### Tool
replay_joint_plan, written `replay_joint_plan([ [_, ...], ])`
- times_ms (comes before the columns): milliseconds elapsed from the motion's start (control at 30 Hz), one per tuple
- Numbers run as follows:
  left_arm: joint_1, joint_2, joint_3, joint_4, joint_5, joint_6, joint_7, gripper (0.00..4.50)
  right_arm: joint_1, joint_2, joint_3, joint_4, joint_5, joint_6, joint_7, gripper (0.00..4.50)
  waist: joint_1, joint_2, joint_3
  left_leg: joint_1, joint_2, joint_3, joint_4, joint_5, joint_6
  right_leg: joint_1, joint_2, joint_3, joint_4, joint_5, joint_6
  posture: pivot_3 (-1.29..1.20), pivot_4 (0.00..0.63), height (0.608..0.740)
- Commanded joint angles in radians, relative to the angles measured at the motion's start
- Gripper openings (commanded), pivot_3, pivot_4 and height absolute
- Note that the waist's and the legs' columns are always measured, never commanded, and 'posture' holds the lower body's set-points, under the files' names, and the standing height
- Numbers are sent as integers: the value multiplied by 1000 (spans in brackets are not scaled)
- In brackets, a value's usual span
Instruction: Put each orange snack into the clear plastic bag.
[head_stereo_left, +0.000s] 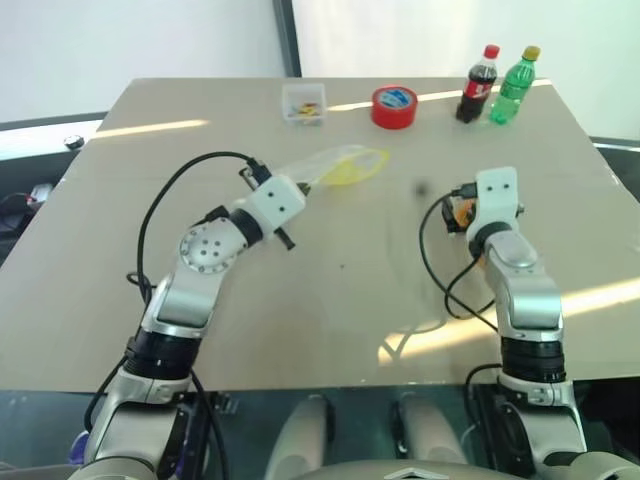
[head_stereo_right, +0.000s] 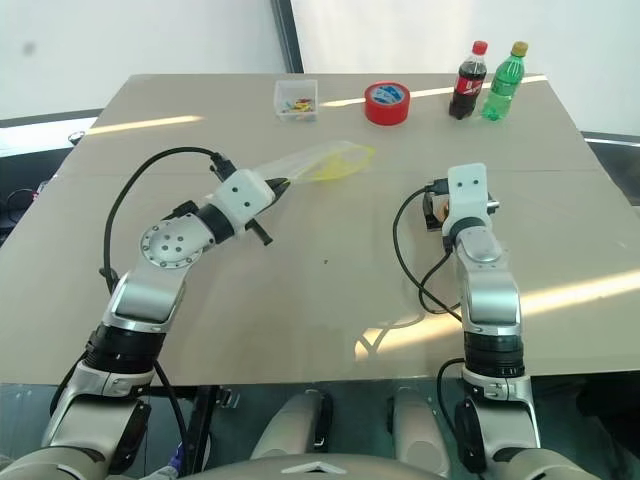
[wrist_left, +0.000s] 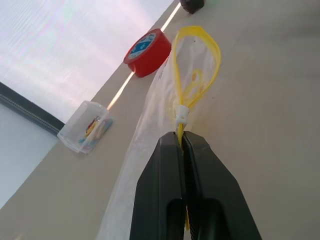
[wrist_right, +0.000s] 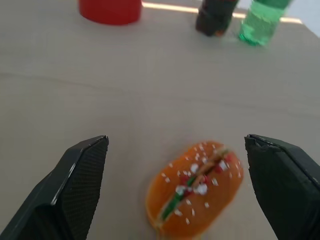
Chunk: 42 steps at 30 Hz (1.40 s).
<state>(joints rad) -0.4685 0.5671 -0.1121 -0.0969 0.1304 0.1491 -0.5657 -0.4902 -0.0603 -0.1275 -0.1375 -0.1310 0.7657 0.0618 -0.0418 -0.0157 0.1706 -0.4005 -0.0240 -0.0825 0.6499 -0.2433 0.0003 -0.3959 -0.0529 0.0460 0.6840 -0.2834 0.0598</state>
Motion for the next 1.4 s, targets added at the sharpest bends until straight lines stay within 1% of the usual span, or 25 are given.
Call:
replay_joint_plan([
  [33,-16,5,3,-14,11,-23,1,0,-48,31,-37,59,22,2,-71,4473,0,0,0,0,0,0,0,0,0,0,0,0,0,0,0,0,150,740],
  [200,-15,5,1,-20,14,-17,4,0,-99,37,-66,188,37,-46,-142,4473,0,0,0,1,0,0,0,0,0,0,0,0,0,0,0,0,150,740],
  [233,-13,5,2,-21,15,-18,4,0,-100,32,-62,199,35,-54,-148,4071,0,0,0,1,0,0,0,0,0,0,0,0,0,0,0,0,150,740],
  [267,-13,5,3,-21,14,-18,5,0,-99,29,-61,203,36,-59,-152,3946,0,0,0,1,0,0,0,0,0,0,0,0,0,0,0,0,150,740],
  [300,-12,5,4,-21,13,-17,5,0,-95,23,-57,205,34,-65,-154,3727,0,0,0,1,0,0,0,0,0,0,0,0,0,0,0,0,150,740],
  [333,-11,5,5,-20,13,-18,6,0,-90,13,-45,205,28,-72,-151,3186,0,0,0,1,0,1,0,0,0,0,0,0,0,0,0,0,150,740],
  [367,-9,6,5,-21,14,-19,7,0,-82,6,-36,200,25,-74,-147,2844,0,0,0,1,0,1,0,0,0,0,0,0,0,0,0,0,150,740],
  [467,-6,5,6,-22,13,-18,8,0,-65,-23,-4,186,13,-90,-137,1411,-2,0,0,1,0,1,0,0,0,0,0,0,1,0,0,0,150,740],
  [500,-5,4,6,-23,13,-18,8,0,-56,-40,17,176,0,-106,-130,1015,-2,0,0,1,0,1,0,0,0,0,0,0,1,0,0,0,150,740],
  [600,-4,2,6,-19,13,-21,11,0,-34,-96,79,124,-24,-199,-90,1015,-1,0,0,1,0,1,0,0,0,0,0,0,1,0,0,0,150,740],
  [633,-4,-2,9,-17,6,-24,11,0,-26,-113,97,95,-9,-244,-49,1015,-1,0,0,1,0,1,0,0,0,0,0,0,1,0,0,0,150,740],
  [700,-3,-11,17,-15,-14,-31,9,0,-11,-133,126,25,53,-286,62,1015,-2,0,0,0,0,1,0,0,0,0,0,1,1,0,0,0,150,740],
  [800,3,-15,16,-25,-34,-47,-8,0,16,-152,171,-101,175,-286,241,1015,-4,0,0,0,1,1,0,0,0,0,1,1,0,0,0,0,150,740],
  [867,5,-17,13,-28,-46,-65,-18,0,20,-152,194,-141,220,-282,300,1015,-3,0,0,0,1,1,0,0,0,0,1,0,0,0,0,0,150,740],
  [967,13,-19,9,-41,-62,-105,-32,0,-5,-123,205,-141,280,-260,336,1015,0,0,0,0,2,0,0,0,0,1,0,0,0,0,0,0,150,740],
  [1033,16,-22,10,-54,-74,-121,-39,0,-25,-116,216,-114,289,-260,347,1015,1,0,0,0,1,0,0,0,0,1,0,0,0,0,0,0,150,740],
  [1167,52,-11,-3,-98,-84,-233,-75,0,-48,-123,238,-87,312,-257,389,1015,3,0,0,0,1,-1,0,0,0,1,0,-1,-1,0,0,0,150,740],
  [1233,63,-15,-3,-110,-99,-249,-87,0,-55,-126,246,-77,319,-258,408,1015,3,0,0,0,1,-1,0,0,0,1,0,-1,-2,0,0,0,150,740],
  [1400,98,4,-21,-118,-87,-332,-120,0,-82,-111,243,-19,345,-252,430,1015,0,0,0,0,1,-1,-1,0,0,1,0,-1,-2,0,0,0,150,740],
])
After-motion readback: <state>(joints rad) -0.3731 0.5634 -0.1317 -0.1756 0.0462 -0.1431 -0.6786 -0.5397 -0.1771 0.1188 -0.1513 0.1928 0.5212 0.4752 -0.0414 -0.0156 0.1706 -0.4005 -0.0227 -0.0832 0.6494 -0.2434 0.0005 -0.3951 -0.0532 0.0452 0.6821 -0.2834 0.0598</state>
